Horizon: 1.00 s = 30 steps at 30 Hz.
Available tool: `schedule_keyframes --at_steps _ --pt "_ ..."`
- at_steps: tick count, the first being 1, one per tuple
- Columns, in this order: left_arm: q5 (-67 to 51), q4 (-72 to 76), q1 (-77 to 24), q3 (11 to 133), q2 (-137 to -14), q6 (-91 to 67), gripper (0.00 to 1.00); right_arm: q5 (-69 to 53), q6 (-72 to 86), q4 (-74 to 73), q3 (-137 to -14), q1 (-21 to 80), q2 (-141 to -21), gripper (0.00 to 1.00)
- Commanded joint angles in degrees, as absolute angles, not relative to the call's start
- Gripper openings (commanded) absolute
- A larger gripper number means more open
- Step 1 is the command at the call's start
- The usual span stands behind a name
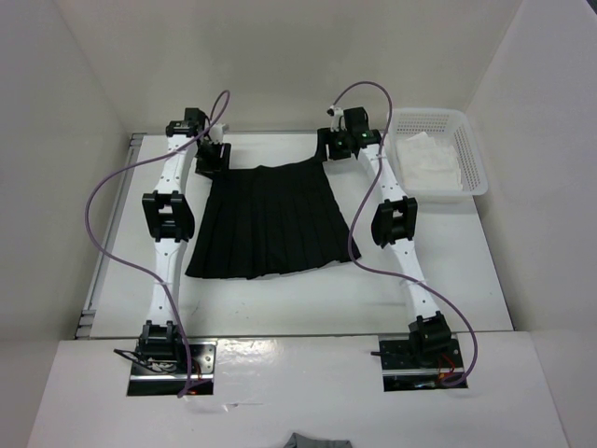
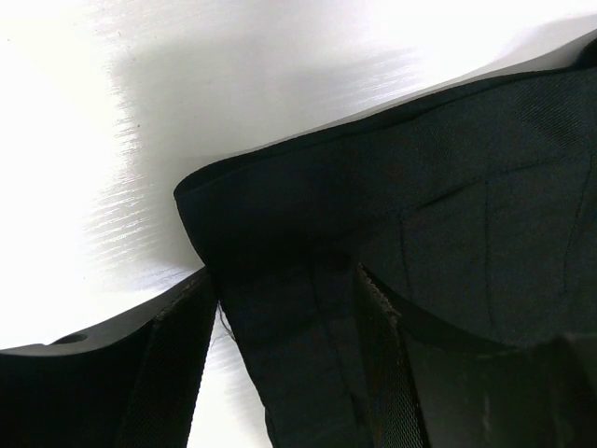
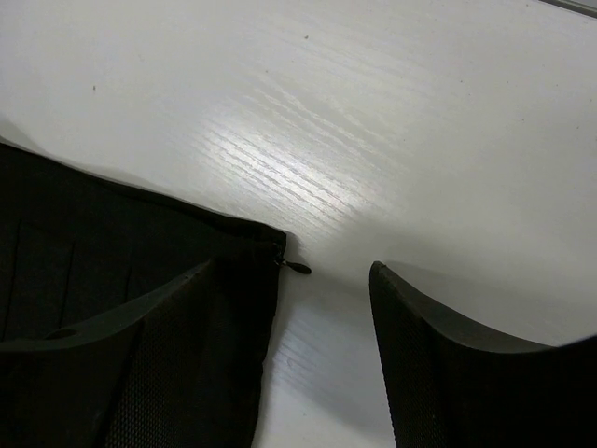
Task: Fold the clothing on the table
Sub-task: Fold the skirt
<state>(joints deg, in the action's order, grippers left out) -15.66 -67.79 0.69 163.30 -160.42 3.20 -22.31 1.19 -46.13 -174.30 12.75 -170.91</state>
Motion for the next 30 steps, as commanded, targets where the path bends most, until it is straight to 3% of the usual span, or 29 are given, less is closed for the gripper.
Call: schedule_keyframes --at_steps 1,9,19,30 --pt "-16.8 -69.2 0.6 164.4 -161.5 4.3 0.66 -23.4 -0.4 -45.2 -177.0 12.7 -171.7 0.71" --pt "-17.3 -69.7 -1.7 164.4 -162.0 4.8 0.66 -25.4 -2.2 -48.1 -178.1 12.7 -172.2 0.68" --pt "-16.3 -69.7 -2.9 163.8 -161.4 4.8 0.66 -26.5 -3.3 -49.7 -178.6 12.7 -172.2 0.53" --pt "-13.8 -70.2 -2.9 163.3 -160.3 4.8 0.66 -26.5 -4.4 -54.0 -178.6 10.8 -170.9 0.53"
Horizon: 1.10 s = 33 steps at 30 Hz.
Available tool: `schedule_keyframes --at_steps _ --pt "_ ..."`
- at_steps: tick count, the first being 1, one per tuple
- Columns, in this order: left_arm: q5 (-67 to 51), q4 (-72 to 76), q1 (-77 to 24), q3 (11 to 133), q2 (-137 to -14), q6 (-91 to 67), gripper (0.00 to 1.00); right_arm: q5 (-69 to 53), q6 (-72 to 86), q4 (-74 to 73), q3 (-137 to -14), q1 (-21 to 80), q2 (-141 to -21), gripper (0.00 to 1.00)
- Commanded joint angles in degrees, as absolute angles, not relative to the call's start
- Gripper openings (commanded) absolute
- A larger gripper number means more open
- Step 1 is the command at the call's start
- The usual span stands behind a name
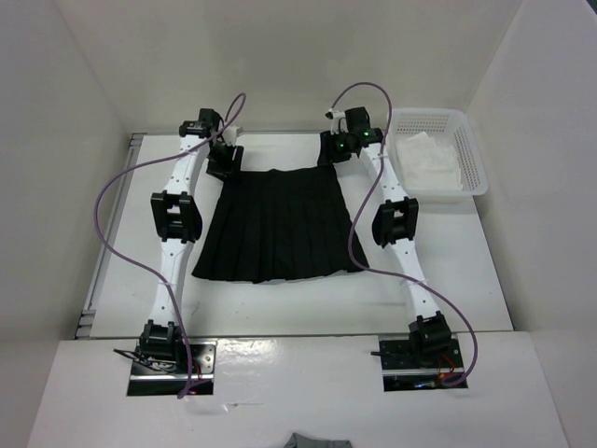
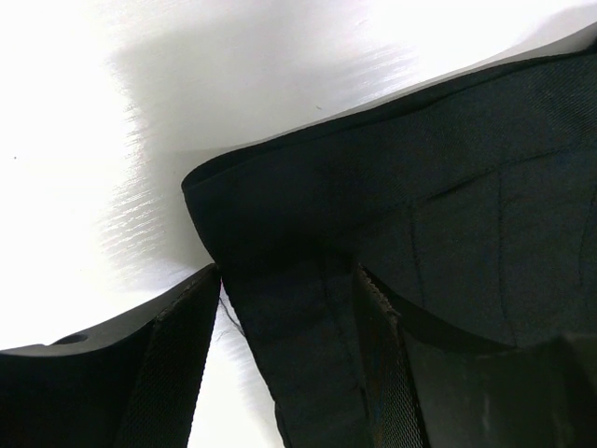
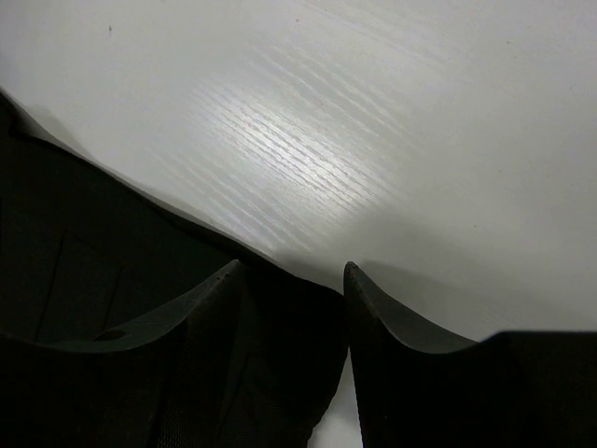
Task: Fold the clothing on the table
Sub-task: Fold the skirt
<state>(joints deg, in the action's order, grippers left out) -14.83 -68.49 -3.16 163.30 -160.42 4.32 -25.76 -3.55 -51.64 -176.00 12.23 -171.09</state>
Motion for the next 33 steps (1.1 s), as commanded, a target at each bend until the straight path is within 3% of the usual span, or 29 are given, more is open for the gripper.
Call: schedule_keyframes --at_steps 1,33 --pt "-13.8 -70.2 -2.3 163.3 -160.3 4.8 0.66 -26.5 -4.4 -54.1 -178.6 10.1 -170.9 0.53" --pt "-18.7 -70.8 -1.2 163.8 -161.9 4.8 0.65 -30.9 -6.7 -65.4 -177.4 9.5 -168.6 0.55"
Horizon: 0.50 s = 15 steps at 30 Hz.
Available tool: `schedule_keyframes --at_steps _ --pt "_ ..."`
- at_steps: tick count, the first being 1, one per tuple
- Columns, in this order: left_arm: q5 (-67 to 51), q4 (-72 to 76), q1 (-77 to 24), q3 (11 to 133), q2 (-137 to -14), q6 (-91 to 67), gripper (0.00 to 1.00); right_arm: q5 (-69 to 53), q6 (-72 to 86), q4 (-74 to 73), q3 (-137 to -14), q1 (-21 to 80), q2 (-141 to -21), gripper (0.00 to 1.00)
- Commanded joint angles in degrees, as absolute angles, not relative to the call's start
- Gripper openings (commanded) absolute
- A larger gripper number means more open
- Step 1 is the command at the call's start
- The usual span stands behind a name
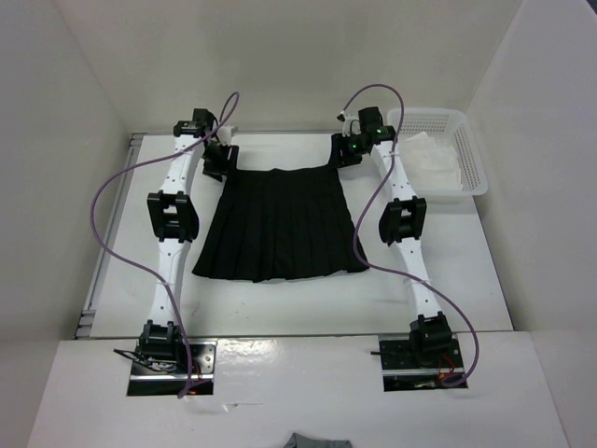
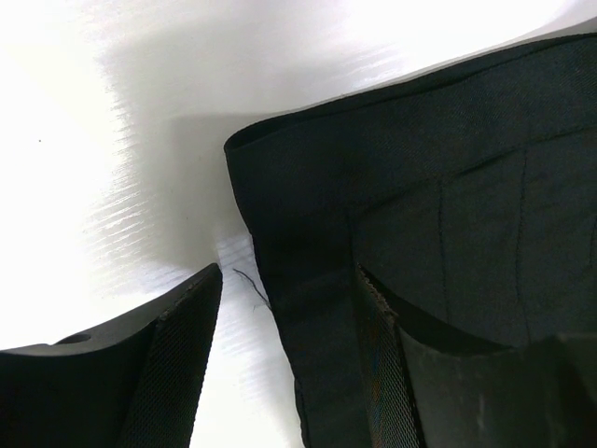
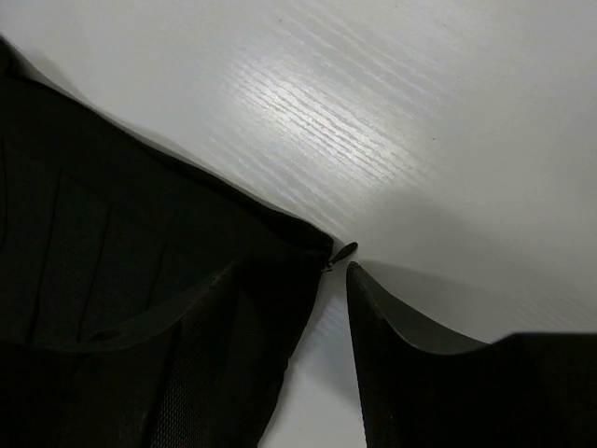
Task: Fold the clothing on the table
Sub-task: Fold the skirt
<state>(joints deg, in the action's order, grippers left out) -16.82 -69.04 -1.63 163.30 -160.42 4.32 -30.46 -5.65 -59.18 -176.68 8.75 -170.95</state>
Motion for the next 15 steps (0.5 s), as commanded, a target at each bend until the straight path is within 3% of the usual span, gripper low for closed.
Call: schedule_keyframes --at_steps 1,8,15 --pt "-18.7 -70.8 -1.2 163.8 -161.9 4.8 0.65 -30.9 -6.7 -65.4 -177.4 9.5 -168.6 0.55" --pt "-19.8 -71.3 -1.2 164.4 -162.4 4.8 0.62 -30.9 -7.7 -67.3 -177.4 10.6 -168.6 0.42" --pt "-20.9 -70.1 -1.2 167.1 -164.0 5.4 0.62 -30.9 -8.3 -67.9 -177.4 10.6 -169.1 0.40"
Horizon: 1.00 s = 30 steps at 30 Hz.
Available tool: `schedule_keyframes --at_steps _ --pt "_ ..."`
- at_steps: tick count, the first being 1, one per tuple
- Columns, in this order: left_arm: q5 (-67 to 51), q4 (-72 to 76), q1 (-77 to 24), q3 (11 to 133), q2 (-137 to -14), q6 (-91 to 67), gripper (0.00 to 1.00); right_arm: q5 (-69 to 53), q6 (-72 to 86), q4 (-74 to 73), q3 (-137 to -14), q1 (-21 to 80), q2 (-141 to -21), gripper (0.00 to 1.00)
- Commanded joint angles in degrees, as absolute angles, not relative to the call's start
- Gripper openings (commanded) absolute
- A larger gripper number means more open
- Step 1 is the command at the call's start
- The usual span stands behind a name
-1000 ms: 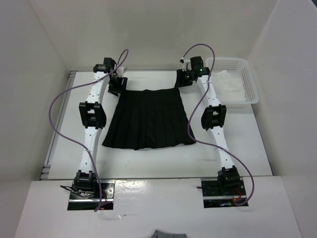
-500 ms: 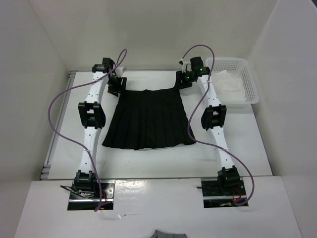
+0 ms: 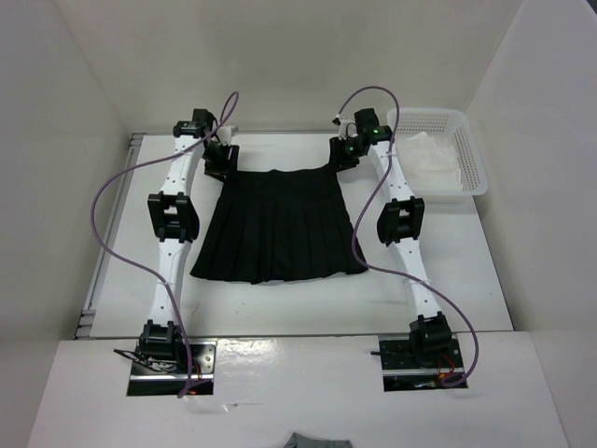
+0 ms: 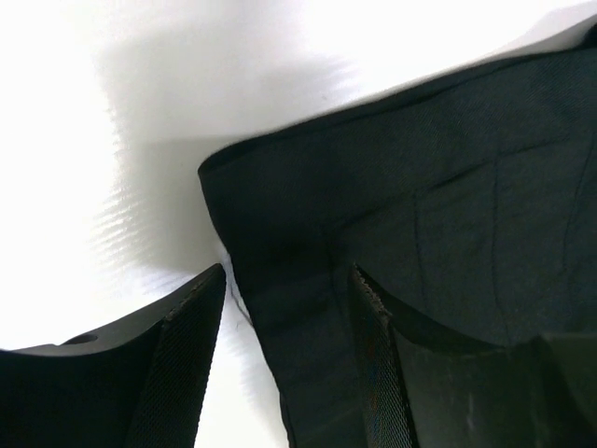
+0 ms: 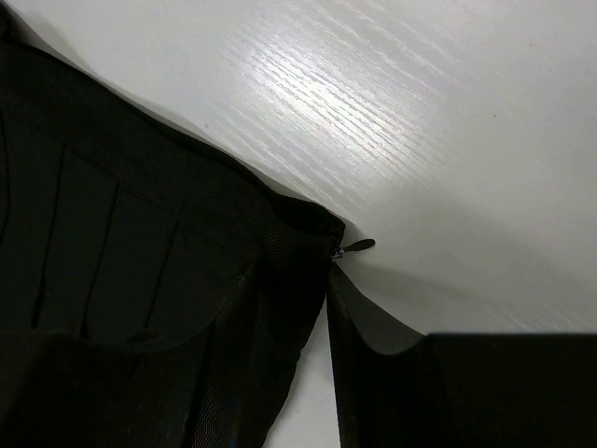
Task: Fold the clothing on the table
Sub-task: Fold the skirt
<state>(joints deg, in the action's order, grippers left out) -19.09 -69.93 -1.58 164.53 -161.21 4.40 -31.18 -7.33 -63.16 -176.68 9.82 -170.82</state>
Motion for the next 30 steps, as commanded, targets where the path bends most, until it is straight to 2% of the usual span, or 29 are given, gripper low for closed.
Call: schedule_keyframes --at_steps 1,6,20,30 --pt "-20.9 -70.0 -1.2 167.1 -164.0 5.4 0.62 -30.9 -8.3 -67.9 -177.4 10.6 -169.1 0.40" --pt "-21.6 -69.0 -1.2 167.7 -164.5 5.4 0.62 -30.9 -8.8 -68.4 -177.4 10.6 -169.1 0.40" --pt "-20.0 -67.9 1.0 168.2 -166.3 5.4 0.45 -31.5 -8.8 -68.4 -177.9 11.2 -169.1 0.40" --pt "-24.1 -67.4 1.0 170.3 -167.3 6.9 0.45 -31.5 -9.3 -68.9 -177.9 11.2 -169.1 0.39"
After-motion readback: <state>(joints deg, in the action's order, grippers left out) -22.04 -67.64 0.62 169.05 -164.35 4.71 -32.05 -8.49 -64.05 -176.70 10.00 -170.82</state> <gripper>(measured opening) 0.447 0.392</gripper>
